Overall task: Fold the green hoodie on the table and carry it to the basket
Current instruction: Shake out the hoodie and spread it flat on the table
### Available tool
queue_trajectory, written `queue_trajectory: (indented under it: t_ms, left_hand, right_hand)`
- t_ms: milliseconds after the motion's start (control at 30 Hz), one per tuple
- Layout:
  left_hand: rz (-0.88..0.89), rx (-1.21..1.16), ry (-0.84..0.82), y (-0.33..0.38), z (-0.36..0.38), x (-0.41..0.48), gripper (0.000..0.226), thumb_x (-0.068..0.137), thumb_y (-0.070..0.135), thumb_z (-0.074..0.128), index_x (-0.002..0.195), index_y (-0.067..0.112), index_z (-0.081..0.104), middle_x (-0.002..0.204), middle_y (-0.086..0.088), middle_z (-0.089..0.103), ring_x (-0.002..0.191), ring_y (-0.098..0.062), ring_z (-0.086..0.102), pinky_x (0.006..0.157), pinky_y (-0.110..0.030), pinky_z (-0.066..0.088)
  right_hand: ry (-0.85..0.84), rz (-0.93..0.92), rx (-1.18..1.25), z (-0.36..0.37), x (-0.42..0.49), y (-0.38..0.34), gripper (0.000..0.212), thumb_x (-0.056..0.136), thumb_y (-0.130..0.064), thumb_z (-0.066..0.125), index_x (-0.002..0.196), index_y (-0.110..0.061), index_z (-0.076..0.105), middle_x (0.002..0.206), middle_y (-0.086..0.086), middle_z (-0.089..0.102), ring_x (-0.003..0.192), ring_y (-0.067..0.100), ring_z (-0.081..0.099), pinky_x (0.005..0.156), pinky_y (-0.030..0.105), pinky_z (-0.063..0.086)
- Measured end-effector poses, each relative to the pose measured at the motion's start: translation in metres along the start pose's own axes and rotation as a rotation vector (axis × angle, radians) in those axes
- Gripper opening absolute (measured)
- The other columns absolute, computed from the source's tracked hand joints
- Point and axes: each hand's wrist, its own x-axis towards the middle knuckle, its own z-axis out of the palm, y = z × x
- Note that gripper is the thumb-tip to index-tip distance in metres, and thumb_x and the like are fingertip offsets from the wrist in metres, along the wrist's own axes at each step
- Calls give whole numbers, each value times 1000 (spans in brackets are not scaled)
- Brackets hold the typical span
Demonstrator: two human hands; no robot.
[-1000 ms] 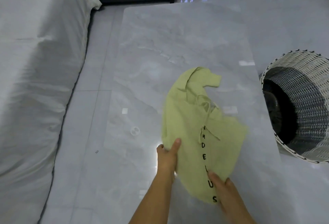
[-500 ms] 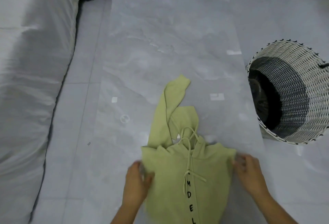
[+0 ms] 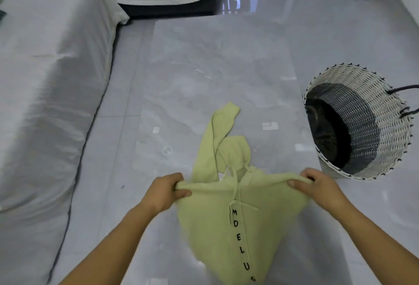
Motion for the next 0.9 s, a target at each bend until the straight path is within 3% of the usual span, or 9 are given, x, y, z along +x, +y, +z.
queue_trajectory:
  t_ms: [100,233,267,333,433,600,700,800,900]
  left_hand:
    - [69,-154,63,27,-32,-26,31,79,20,71,65,19,43,63,5,43,58,-11,39,50,-18,28]
    - [164,-232,207,64,-77,-69,28,77,15,73,66,17,47,63,6,45,52,-2,43,48,-12,33]
    - [187,-231,241,72,-89,-81,28,76,15,74,65,18,48,62,7,45,51,1,44,47,-12,33]
    - [239,-199,291,86,-110,-105,29,74,20,76,64,19,49,60,7,45,50,3,45,48,-12,33]
    - [285,-94,369,102,-138,-141,31,75,21,76,62,21,48,59,7,44,53,-3,42,49,-15,32]
    - [243,98,623,129,-185,-208,41,76,33,73,57,21,38,54,2,42,56,-19,42,50,-31,27]
    - [307,107,770,139,-199,-253,47,78,35,70,56,20,31,53,1,38,58,-22,40,50,-34,24]
    - [403,33,824,138,-202,-296,48,81,30,68,57,19,27,55,1,33,57,-20,35,49,-29,23]
    - [479,-48,807,132,-199,-339,45,79,26,71,59,17,32,57,1,35,55,-12,34,49,-21,27]
  right_hand:
    - [7,-86,224,-33,-17,-33,16,77,-7,70,71,-1,56,59,-2,51,49,3,47,46,10,34]
    - [50,-243,381,-75,-44,-83,35,74,-30,71,70,-3,49,52,-10,45,50,7,37,43,12,29]
    - [65,-282,384,-84,-53,-96,30,77,-25,68,71,-2,50,53,-10,46,51,5,39,45,11,31]
    - [85,-369,345,-102,-71,-116,14,84,-10,62,73,-5,54,53,-11,54,50,1,45,47,8,34]
    - [163,-519,181,-130,-104,-146,13,82,-11,65,72,-18,61,64,-11,62,62,-3,53,56,6,37]
    - [435,-607,-53,-169,-170,-189,14,80,-21,69,76,-11,60,74,9,59,74,26,52,63,34,36]
    - [546,-638,-106,-186,-213,-212,21,81,-26,67,77,-7,59,75,10,58,76,29,52,65,36,35]
    - [590,-730,-76,-196,-256,-223,18,84,-22,64,78,-6,58,72,2,51,79,26,49,64,34,34]
    - [547,-755,14,-196,-301,-218,14,88,-20,59,84,-7,55,70,-2,51,73,23,47,58,17,36]
